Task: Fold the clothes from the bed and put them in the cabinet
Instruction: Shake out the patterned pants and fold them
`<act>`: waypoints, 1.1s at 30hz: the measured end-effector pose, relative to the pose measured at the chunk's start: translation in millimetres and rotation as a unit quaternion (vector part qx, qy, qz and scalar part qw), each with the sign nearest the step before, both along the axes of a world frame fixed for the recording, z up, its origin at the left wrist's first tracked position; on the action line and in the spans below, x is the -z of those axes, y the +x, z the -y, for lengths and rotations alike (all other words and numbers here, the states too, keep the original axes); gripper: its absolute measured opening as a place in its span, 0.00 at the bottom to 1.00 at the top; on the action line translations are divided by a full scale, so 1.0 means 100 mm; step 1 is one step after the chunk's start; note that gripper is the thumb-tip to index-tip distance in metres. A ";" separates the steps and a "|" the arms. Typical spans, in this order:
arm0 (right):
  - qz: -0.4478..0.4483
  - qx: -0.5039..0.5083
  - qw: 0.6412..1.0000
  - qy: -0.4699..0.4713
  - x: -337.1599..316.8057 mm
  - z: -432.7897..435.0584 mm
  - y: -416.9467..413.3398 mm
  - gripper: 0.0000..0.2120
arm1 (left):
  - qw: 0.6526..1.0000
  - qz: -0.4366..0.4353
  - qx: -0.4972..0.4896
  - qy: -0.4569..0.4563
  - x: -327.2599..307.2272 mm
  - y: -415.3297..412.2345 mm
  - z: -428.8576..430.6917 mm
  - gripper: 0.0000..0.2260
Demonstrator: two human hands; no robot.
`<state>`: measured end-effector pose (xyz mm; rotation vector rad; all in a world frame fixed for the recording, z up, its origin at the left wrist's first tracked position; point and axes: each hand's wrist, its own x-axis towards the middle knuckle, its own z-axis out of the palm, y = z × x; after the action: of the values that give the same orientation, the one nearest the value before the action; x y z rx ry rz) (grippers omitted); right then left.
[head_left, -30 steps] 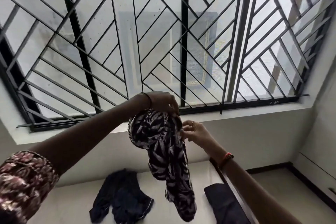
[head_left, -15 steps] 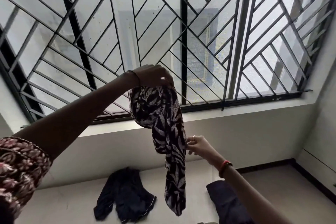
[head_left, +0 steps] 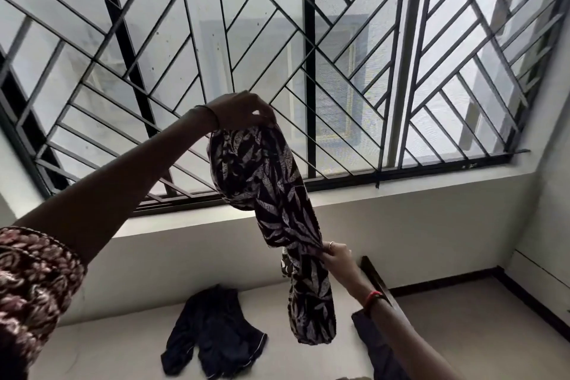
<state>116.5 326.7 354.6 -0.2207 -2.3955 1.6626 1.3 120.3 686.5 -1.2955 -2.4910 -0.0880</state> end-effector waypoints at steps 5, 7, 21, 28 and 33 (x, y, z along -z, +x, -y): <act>0.005 -0.099 0.983 -0.157 -0.35 -0.25 0.32 0.10 | 0.992 -0.017 -0.121 0.021 0.25 -0.24 0.37 0.11; -0.013 -0.109 0.976 -0.189 -0.43 -0.35 0.35 0.13 | 0.988 0.011 -0.152 0.023 0.46 -0.37 0.49 0.11; 0.014 -0.174 0.972 -0.154 -0.97 0.11 0.26 0.02 | 0.873 0.476 0.079 0.065 1.68 0.34 0.01 0.15; -0.013 -0.208 0.963 -0.172 -1.15 0.09 0.39 0.04 | 0.802 0.593 0.066 0.030 1.67 0.55 -0.22 0.15; -0.019 -0.200 0.963 -0.180 -1.13 -0.01 0.44 0.07 | 0.828 0.549 0.072 -0.089 1.58 0.55 -0.29 0.14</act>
<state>160.9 328.0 467.3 0.2587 -2.1936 2.2535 55.9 149.0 528.8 -1.8646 -3.3458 -0.8923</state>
